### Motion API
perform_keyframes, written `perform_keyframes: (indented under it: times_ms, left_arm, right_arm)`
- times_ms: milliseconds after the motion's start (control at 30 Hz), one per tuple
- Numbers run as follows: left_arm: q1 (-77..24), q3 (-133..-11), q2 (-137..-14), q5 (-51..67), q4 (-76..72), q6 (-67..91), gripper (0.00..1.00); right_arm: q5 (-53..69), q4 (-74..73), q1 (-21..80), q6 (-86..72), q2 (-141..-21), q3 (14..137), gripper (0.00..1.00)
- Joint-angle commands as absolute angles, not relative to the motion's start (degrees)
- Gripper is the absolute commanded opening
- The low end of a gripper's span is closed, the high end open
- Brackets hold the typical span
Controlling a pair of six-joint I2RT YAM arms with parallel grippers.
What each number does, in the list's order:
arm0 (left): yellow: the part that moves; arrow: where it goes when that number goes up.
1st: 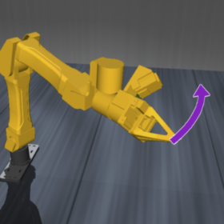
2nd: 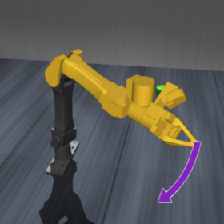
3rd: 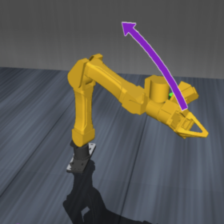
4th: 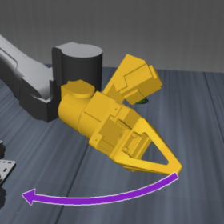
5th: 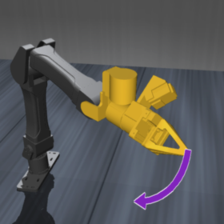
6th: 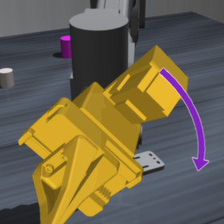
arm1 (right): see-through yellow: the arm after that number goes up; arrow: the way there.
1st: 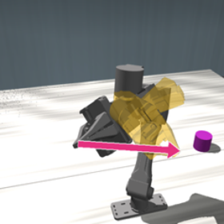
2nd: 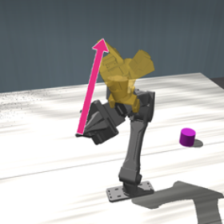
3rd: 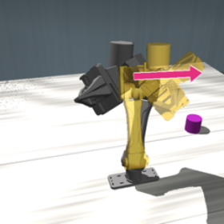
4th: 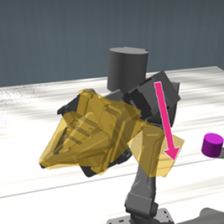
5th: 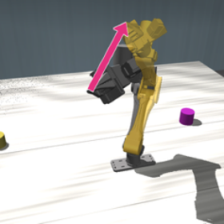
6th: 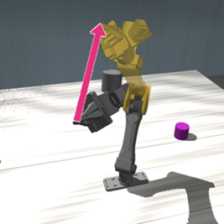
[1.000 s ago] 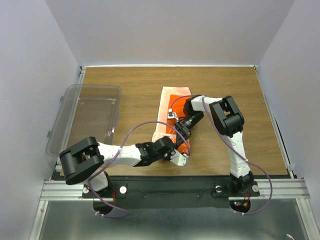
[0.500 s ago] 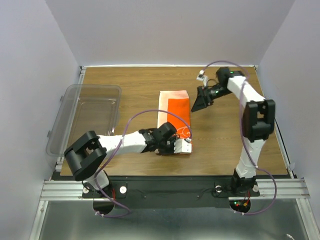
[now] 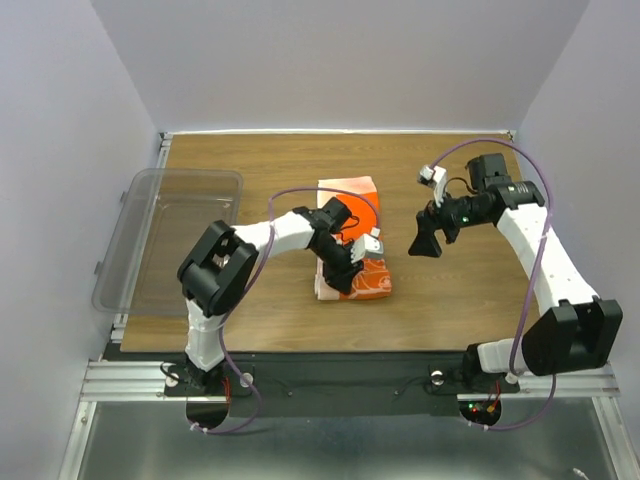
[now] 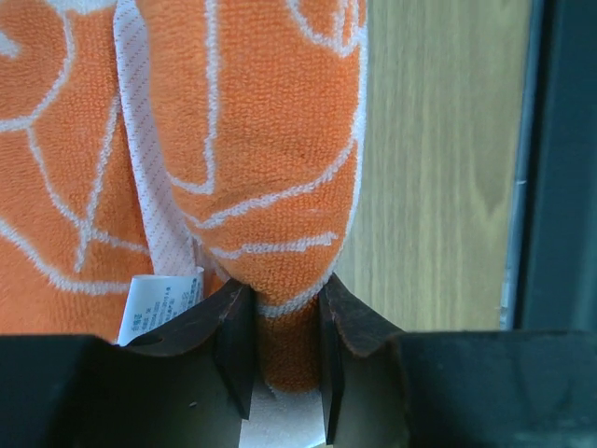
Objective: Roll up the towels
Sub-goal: Roll the towel
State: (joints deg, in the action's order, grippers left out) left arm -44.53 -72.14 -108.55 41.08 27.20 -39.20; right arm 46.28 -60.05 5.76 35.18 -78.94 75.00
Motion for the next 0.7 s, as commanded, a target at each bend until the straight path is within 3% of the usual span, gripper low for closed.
perform_keyframes:
  times_ms: [0,400,667]
  left_arm:
    - [-41.8,-77.1,-118.2,48.8,43.3,-44.8,0.38]
    - [-37.6,-88.5,-129.6,52.2,53.0,-48.3,0.45]
    - [-35.5,-92.4,-132.4,52.2,56.9,-49.9,0.49]
  right_arm:
    - [40.4,-58.6,9.6,39.8,-73.1,70.4,1.00]
    - [12.4,-37.2,42.4,36.4,-72.6,57.9,0.99]
    - [4.3,-22.4,51.3,38.2,-78.4,51.6,0.97]
